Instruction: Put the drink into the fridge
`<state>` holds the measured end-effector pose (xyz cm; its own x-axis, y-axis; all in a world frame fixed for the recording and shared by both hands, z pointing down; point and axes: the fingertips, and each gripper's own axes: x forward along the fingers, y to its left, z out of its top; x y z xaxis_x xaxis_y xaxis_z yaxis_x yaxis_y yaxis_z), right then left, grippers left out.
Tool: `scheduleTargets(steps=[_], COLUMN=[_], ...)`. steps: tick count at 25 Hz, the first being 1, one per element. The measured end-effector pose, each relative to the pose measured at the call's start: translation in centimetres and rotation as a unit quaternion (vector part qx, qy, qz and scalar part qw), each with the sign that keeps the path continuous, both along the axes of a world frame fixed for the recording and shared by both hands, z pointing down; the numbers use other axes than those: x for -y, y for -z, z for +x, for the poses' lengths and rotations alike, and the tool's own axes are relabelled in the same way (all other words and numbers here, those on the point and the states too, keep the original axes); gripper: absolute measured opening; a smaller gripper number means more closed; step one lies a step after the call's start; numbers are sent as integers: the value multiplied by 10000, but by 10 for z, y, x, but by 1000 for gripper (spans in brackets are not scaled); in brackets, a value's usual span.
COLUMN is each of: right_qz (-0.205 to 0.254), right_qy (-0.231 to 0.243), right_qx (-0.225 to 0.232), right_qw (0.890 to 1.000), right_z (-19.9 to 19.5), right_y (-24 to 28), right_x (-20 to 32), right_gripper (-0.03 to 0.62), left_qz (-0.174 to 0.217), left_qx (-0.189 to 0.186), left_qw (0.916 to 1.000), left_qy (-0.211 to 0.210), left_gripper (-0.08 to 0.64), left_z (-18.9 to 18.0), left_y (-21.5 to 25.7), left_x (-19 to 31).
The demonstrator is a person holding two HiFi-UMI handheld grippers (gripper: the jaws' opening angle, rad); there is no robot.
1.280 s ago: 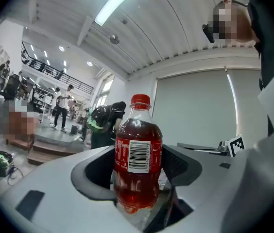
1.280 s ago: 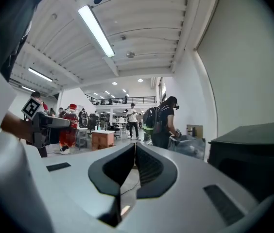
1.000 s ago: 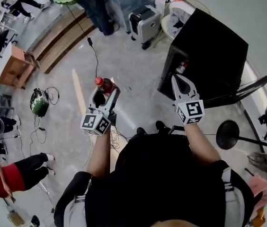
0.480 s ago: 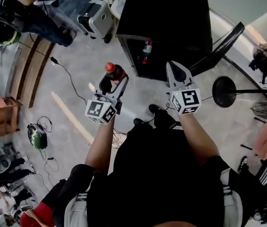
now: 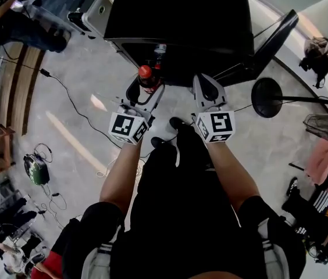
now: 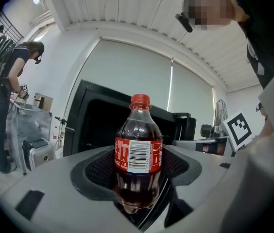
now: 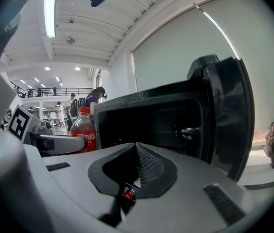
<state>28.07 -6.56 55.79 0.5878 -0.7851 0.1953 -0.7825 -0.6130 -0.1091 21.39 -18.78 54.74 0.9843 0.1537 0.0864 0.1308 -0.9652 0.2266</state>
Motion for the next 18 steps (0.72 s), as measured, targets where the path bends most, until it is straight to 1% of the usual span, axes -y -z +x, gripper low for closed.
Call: scheduleTargets(steps=[3, 6, 10, 12, 14, 16, 18], right_qz=[-71, -100, -145, -202, -249, -259, -276], right_qy=[-145, -179, -135, -115, -111, -111, -70], right_qx=[17, 98, 211, 234, 242, 225, 173], right_qw=[9999, 9997, 9996, 9995, 9993, 9994, 9994], right_z=[12, 23, 39, 47, 55, 62, 66], right_y=[-19, -41, -80, -96, -106, -113, -118], right_x=[2, 6, 17, 21, 24, 28, 38], right_gripper=[23, 23, 23, 23, 23, 23, 23], left_qz=[48, 65, 1, -42, 17, 75, 55], left_qx=[86, 185, 245, 248, 184, 133, 193], left_qw=[9999, 9998, 9995, 9991, 9989, 9989, 9989], left_qy=[-31, 1, 202, 350, 433, 451, 420], left_gripper=[310, 310, 310, 310, 310, 310, 310], left_z=[20, 38, 60, 72, 82, 92, 97], left_y=[-29, -61, -102, -115, -124, -133, -146], left_x=[-8, -12, -4, 2, 4, 5, 9])
